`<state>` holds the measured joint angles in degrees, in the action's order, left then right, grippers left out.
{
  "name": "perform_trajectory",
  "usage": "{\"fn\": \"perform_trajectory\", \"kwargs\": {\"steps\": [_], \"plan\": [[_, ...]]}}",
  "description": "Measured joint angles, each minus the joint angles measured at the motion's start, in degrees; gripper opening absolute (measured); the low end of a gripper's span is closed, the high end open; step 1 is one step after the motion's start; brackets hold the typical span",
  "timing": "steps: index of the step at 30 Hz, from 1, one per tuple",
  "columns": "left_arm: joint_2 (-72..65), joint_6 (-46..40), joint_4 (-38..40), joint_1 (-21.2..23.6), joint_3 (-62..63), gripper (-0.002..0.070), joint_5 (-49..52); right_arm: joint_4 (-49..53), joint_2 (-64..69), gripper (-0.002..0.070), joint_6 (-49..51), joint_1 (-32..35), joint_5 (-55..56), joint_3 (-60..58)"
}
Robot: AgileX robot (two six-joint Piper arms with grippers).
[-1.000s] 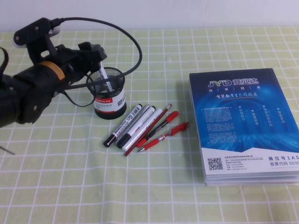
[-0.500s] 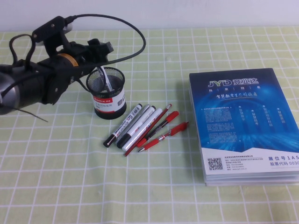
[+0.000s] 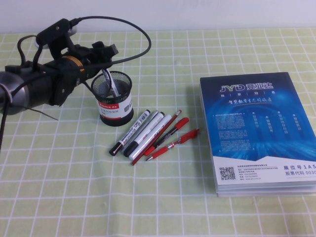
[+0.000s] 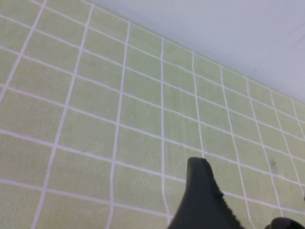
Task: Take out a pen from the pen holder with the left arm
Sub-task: Pick up the pen from the pen holder
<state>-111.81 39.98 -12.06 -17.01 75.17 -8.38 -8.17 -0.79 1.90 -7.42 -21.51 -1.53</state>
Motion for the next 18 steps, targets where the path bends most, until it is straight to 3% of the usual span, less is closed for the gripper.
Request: {"fn": "perform_trajectory", "kwargs": {"steps": [12, 18], "plan": [[-2.9, 0.0, -0.4, 0.0, 1.9, 0.0380, 0.2, 0.0, 0.0, -0.0015, 0.0, 0.0, 0.0, 0.0], [-2.9, 0.0, -1.6, 0.1, 1.9, 0.0255, 0.2, 0.0, 0.0, -0.0015, 0.0, 0.0, 0.0, 0.0]]}}
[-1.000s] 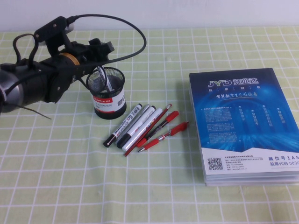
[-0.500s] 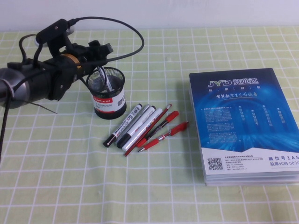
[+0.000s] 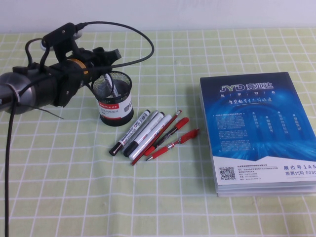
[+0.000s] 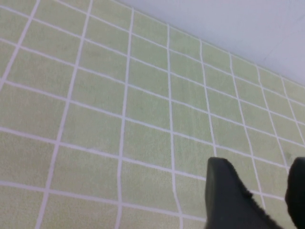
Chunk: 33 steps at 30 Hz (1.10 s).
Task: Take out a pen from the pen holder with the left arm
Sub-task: Pick up the pen from the pen holder
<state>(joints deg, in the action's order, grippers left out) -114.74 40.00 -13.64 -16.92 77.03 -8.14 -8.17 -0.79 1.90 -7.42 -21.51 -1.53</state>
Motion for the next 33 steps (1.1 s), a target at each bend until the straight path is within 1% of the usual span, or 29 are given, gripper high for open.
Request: {"fn": "perform_trajectory", "kwargs": {"steps": [3, 11, 17, 27, 33], "plan": [[0.0, 0.0, -0.2, 0.0, 0.0, 0.0201, 0.0, 0.0, 0.0, -0.0015, 0.0, 0.0, 0.0, 0.0], [0.0, -0.1, -0.5, 0.0, 0.0, 0.0166, -0.4, 0.0, 0.0, -0.0015, 0.0, 0.0, 0.0, 0.0], [0.2, -0.5, -0.5, 0.0, 0.0, 0.0085, -0.5, 0.0, 0.0, -0.0015, 0.0, 0.0, 0.0, 0.0], [3.3, -1.0, -2.8, 0.0, 0.0, 0.0085, -0.6, 0.0, 0.0, -0.0015, 0.0, 0.0, 0.0, 0.0], [7.5, -1.0, -6.9, 0.0, 0.0, 0.0085, 0.2, 0.0, 0.0, -0.0015, 0.0, 0.0, 0.0, 0.0]]}}
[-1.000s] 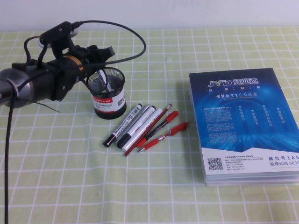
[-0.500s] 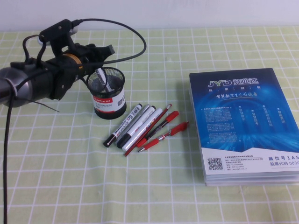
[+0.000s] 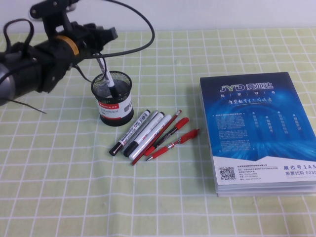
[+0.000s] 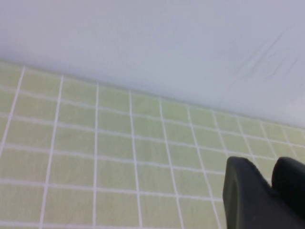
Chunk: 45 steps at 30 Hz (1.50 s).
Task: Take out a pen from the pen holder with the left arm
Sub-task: Pick up the pen from the pen holder, then place the pen on the table
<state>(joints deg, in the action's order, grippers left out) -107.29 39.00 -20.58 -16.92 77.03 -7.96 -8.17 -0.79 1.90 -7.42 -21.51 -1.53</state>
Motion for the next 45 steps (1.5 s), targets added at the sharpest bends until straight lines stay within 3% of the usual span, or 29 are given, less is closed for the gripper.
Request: {"fn": "perform_trajectory", "kwargs": {"steps": [12, 31, 35, 42, 45], "plan": [[14.3, 0.0, -10.4, -0.5, 0.0, 0.0085, 13.2, 0.0, 0.0, -0.0015, 0.0, 0.0, 0.0, 0.0], [21.3, -7.6, -10.0, -11.5, 0.0, 0.0085, 31.3, 0.0, 0.0, -0.0015, 0.0, 0.0, 0.0, 0.0], [22.1, -11.0, -6.6, -13.5, -0.4, 0.0085, 34.8, 0.0, 0.0, -0.0015, 0.0, 0.0, 0.0, 0.0], [24.2, -31.2, 11.1, -16.0, -2.7, 0.0085, 44.4, 0.0, 0.0, -0.0015, 0.0, 0.0, 0.0, 0.0], [23.9, -35.1, 14.1, -16.1, -2.2, 0.0085, 49.4, 0.0, 0.0, -0.0015, 0.0, 0.0, 0.0, 0.0]]}}
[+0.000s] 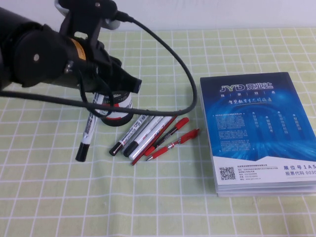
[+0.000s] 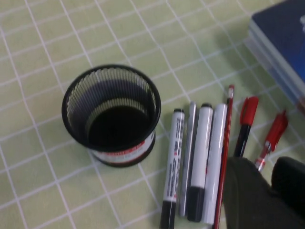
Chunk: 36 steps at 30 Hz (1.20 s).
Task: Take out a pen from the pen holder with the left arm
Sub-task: Place the pen on the table
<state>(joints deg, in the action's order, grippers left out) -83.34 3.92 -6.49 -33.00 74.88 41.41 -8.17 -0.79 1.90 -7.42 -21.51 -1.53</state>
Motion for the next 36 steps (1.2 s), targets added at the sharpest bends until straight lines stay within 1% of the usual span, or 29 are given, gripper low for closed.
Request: {"fn": "perform_trajectory", "kwargs": {"steps": [4, 9, 14, 18, 23, 30, 36], "plan": [[-3.5, -2.9, 1.3, 0.0, 4.3, 0.0085, 8.8, 0.0, 0.0, -0.0015, 0.0, 0.0, 0.0, 0.0], [-10.8, -7.0, 4.8, 0.0, 11.5, 0.0085, 17.7, 0.0, 0.0, -0.0015, 0.0, 0.0, 0.0, 0.0], [-19.4, -8.5, 5.4, 0.0, 21.0, 0.0085, 25.3, 0.0, 0.0, -0.0015, 0.0, 0.0, 0.0, 0.0], [-25.6, -9.9, 5.6, 0.0, 28.5, 0.0085, 28.3, 0.0, 0.0, -0.0015, 0.0, 0.0, 0.0, 0.0], [-31.8, -10.6, 6.5, 0.0, 34.8, 0.0085, 29.0, 0.0, 0.0, -0.0015, 0.0, 0.0, 0.0, 0.0], [-37.0, -11.9, 7.7, 0.0, 35.8, 0.0085, 28.9, 0.0, 0.0, -0.0015, 0.0, 0.0, 0.0, 0.0], [-39.4, -13.7, 7.7, 0.0, 35.8, 0.0085, 26.8, 0.0, 0.0, -0.0015, 0.0, 0.0, 0.0, 0.0]]}}
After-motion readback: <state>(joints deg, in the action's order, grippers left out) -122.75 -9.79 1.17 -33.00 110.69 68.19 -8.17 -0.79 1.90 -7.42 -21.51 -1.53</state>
